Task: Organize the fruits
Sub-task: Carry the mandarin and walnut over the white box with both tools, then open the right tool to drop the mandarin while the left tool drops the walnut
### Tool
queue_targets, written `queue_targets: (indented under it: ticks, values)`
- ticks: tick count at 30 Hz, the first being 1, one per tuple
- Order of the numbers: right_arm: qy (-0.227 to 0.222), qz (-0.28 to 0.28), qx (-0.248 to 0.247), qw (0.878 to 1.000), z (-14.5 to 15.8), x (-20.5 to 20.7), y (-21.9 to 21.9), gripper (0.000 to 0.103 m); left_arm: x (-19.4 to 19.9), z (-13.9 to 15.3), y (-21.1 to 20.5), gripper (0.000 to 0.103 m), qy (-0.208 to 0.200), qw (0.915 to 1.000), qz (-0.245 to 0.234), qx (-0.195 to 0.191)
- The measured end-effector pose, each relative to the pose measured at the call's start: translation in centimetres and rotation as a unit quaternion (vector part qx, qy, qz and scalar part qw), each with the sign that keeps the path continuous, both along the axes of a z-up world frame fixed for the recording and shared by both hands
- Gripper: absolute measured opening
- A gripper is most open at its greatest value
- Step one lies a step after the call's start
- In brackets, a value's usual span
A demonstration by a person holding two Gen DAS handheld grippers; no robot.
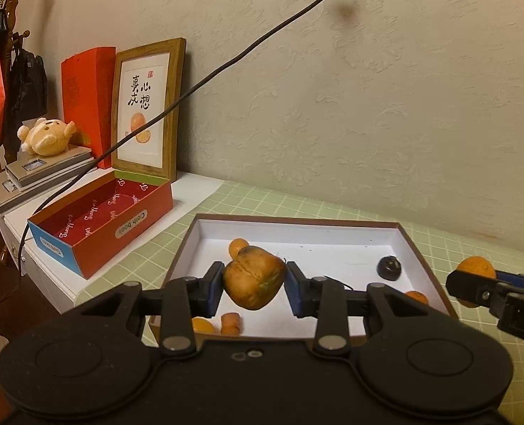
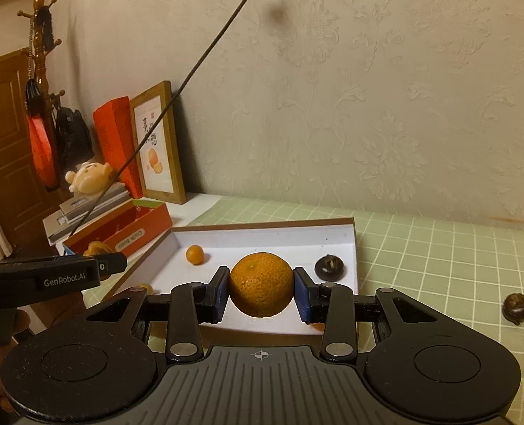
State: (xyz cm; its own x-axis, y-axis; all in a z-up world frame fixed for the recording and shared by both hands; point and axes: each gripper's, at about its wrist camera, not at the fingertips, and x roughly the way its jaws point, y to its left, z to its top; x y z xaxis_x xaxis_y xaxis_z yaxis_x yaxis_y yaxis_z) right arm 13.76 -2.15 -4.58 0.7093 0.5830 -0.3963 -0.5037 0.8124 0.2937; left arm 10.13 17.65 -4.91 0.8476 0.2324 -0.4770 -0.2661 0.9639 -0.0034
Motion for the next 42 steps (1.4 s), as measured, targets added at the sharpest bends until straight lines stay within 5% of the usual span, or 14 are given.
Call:
queue_targets:
  ticks: [23, 25, 26, 27, 28, 36, 42]
  values:
    - [0.040, -0.026, -0.054, 0.997, -4.0, 9.4, 3.9, 0.039, 6.8, -3.8, 3.2, 0.028, 0.059, 0.9977, 0.031, 0.004]
    - [0.042, -0.035, -0.055, 0.997, -4.3, 9.7, 4.0, 0.045, 7.2, -4.0, 3.2, 0.041, 0.065, 0.9970, 0.041, 0.010]
    - [0.042, -0.041, -0.053, 0.997, -4.3, 9.8, 3.9, 0.062, 7.5, -4.2, 3.3, 0.050, 0.070, 0.9964, 0.047, 0.008]
    - [0.039, -0.049, -0.048, 0.997, -4.2, 9.7, 3.8, 0.073, 7.6, -4.3, 3.5, 0.078, 0.074, 0.9958, 0.053, 0.003]
    - [0.031, -0.059, -0.043, 0.997, -4.0, 9.6, 3.7, 0.086, 7.6, -4.2, 3.7, 0.092, 0.074, 0.9952, 0.063, 0.001]
    - [-0.002, -0.077, -0.011, 0.997, -2.2, 8.4, 2.4, 0.095, 6.7, -2.2, 3.6, 0.097, 0.044, 0.9960, 0.077, 0.013]
    - [-0.015, -0.071, -0.004, 0.997, -1.6, 7.7, 2.2, 0.101, 6.1, -1.1, 2.4, 0.097, 0.017, 0.9957, 0.072, 0.056]
